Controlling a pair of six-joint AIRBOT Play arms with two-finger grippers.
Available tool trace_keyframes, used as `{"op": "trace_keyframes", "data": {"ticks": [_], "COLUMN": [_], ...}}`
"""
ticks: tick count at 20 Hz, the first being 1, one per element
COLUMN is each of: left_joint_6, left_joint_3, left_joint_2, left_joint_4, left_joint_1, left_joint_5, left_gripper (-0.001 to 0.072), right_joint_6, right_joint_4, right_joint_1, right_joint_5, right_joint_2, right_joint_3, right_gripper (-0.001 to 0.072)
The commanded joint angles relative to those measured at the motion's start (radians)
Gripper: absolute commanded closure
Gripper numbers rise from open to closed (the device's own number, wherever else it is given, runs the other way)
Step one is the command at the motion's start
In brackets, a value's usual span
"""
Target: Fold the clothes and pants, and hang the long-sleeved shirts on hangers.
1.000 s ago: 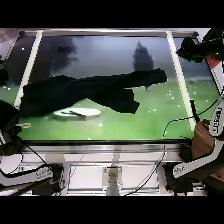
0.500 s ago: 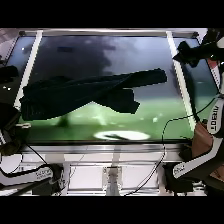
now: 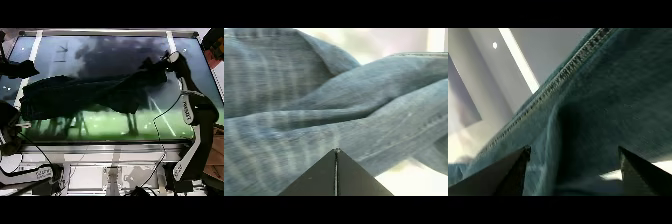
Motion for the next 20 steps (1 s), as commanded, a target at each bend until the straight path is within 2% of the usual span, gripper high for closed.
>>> {"op": "trace_keyframes", "data": {"ticks": [1, 5, 6, 7, 8, 11, 12, 13, 15, 16, 17, 20], "left_joint_6": [0.015, 0.015, 0.015, 0.015, 0.015, 0.015, 0.015, 0.015, 0.015, 0.015, 0.015, 0.015], "left_joint_3": [-0.027, -0.027, -0.027, -0.027, -0.027, -0.027, -0.027, -0.027, -0.027, -0.027, -0.027, -0.027], "left_joint_2": [0.000, 0.000, 0.000, 0.000, 0.000, 0.000, 0.000, 0.000, 0.000, 0.000, 0.000, 0.000], "left_joint_4": [-0.082, -0.113, -0.113, -0.113, -0.113, -0.113, -0.113, -0.113, -0.113, -0.113, -0.113, -0.113], "left_joint_1": [-0.001, -0.001, -0.001, -0.001, -0.001, -0.001, -0.001, -0.001, -0.001, -0.001, 0.000, 0.000], "left_joint_5": [0.008, 0.007, 0.004, 0.000, -0.006, -0.023, -0.027, -0.029, -0.029, -0.029, -0.029, -0.029], "left_gripper": [0.0683, 0.0682, 0.0682, 0.0683, 0.0683, 0.0682, 0.0682, 0.0682, 0.0683, 0.0682, 0.0682, 0.0682], "right_joint_6": [0.058, 0.058, 0.058, 0.058, 0.058, 0.058, 0.058, 0.058, 0.058, 0.057, 0.057, 0.057], "right_joint_4": [-0.003, -0.014, -0.019, -0.027, -0.034, -0.035, -0.042, -0.051, -0.052, -0.054, -0.060, -0.077], "right_joint_1": [0.072, 0.122, 0.127, 0.130, 0.130, 0.127, 0.127, 0.128, 0.128, 0.127, 0.127, 0.113], "right_joint_5": [-0.149, -0.225, -0.233, -0.236, -0.236, -0.231, -0.219, -0.202, -0.167, -0.143, -0.123, -0.042], "right_joint_2": [-0.051, -0.064, -0.065, -0.066, -0.066, -0.066, -0.066, -0.066, -0.066, -0.066, -0.066, -0.064], "right_joint_3": [0.000, 0.000, 0.000, 0.000, 0.000, 0.000, 0.000, 0.000, 0.000, 0.000, 0.000, 0.013], "right_gripper": [0.0086, 0.0113, 0.0160, 0.0246, 0.0286, 0.0291, 0.0368, 0.0482, 0.0518, 0.0635, 0.0695, 0.0700]}}
